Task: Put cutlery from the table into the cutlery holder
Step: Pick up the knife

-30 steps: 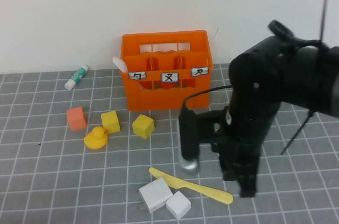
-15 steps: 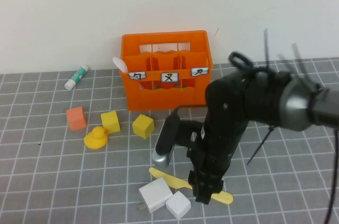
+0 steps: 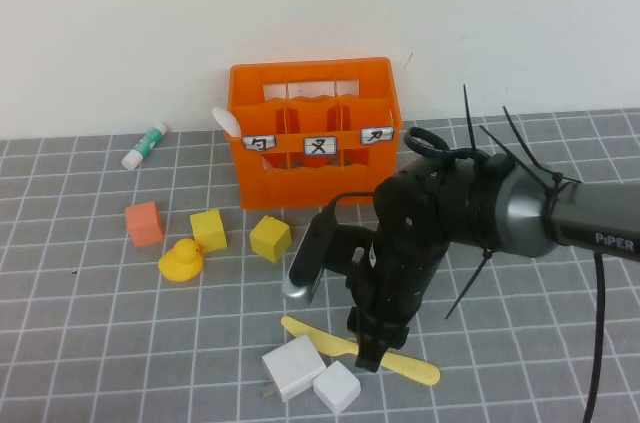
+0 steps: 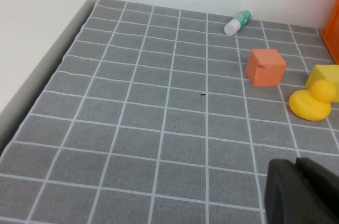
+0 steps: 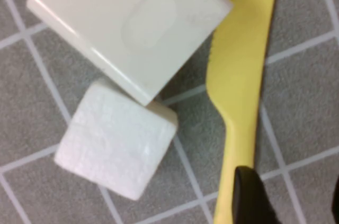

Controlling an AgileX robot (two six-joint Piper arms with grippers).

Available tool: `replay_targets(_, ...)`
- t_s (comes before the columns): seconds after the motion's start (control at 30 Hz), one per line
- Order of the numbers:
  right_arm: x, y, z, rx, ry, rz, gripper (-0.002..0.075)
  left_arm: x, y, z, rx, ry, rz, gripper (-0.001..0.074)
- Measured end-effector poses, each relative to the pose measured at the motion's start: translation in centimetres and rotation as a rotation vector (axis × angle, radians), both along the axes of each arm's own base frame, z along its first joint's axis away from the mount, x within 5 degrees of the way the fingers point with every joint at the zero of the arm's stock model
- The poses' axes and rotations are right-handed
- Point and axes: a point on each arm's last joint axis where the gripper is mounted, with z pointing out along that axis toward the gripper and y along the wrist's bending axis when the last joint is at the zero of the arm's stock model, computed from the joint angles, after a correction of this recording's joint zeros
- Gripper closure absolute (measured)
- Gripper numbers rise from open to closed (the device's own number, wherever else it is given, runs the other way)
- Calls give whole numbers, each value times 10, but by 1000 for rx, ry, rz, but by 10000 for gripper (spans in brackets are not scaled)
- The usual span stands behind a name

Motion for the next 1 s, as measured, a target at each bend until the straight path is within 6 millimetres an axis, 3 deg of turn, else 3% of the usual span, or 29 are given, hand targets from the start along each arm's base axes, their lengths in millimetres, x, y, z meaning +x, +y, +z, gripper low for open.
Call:
replay_targets(0.23,-3,4,-17,-38,25,45,405,0,0,0,0,0,0,736)
replay_targets(0.73,-4,11,-24,-45,7,52,413,0,0,0,2,0,-1,736)
replay_targets(0.83,-4,11,-24,-53,20,39,461,0,0,0,2,0,-1,736)
replay_targets(0.97,-3,13,-22,-65,41,27,606,0,0,0,2,0,-1,736)
replay_targets(1.0,-2,14,-21,-66,48,23,609,0,0,0,2,0,-1,736)
